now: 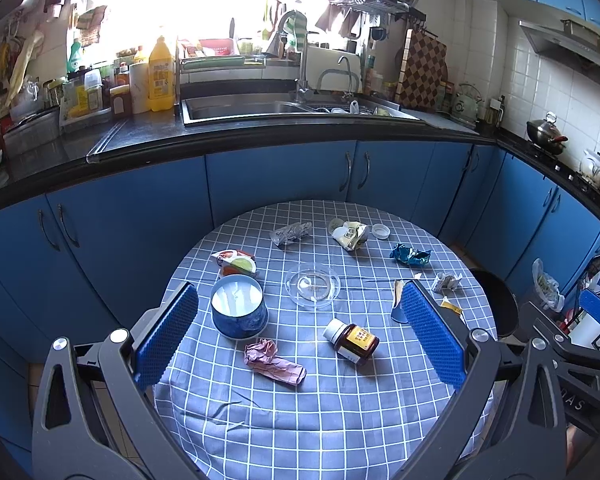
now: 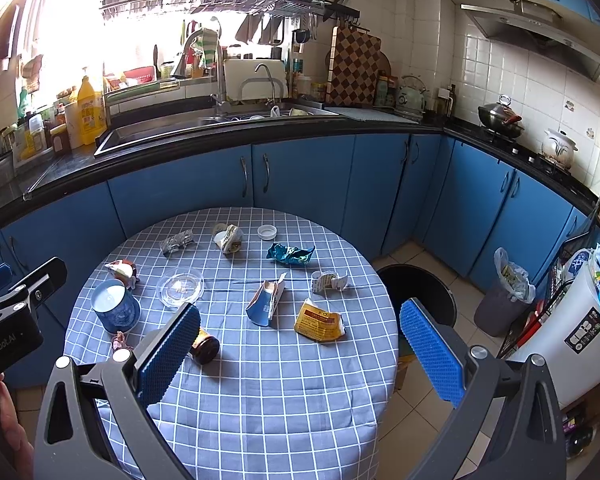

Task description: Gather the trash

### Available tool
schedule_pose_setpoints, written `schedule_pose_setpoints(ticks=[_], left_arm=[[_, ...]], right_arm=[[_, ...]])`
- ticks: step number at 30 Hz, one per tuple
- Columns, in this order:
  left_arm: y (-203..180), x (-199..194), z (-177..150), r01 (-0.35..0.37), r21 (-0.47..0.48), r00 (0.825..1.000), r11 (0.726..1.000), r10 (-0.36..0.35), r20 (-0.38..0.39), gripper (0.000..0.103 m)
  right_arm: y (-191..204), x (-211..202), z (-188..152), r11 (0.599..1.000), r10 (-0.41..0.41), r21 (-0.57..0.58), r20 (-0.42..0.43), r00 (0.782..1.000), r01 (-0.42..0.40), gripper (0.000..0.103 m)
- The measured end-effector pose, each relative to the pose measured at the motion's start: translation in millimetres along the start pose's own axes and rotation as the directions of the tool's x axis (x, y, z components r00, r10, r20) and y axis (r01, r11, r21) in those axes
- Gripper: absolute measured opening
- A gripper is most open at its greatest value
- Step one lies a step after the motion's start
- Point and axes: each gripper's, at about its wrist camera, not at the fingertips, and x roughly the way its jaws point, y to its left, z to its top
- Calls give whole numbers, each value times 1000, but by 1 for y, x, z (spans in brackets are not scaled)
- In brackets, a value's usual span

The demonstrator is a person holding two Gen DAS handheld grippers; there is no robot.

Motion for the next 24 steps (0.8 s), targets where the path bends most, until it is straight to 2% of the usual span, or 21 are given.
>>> schedule_pose_setpoints(ticks=[16, 20, 24], left_arm=[[0, 7, -1, -6, -2, 1000, 1000, 6, -17, 100], [7, 22, -7, -45, -23, 999, 999, 45, 2, 100], [22, 43, -25, -71, -68, 996, 995, 74, 41, 100]], right_arm=[[1, 6, -1, 1000, 5, 2, -20, 1000, -5, 98], [2, 23, -5, 1000, 26, 4, -30, 999, -26, 98], [0, 55, -21, 996, 92, 4, -30, 995, -92, 98]])
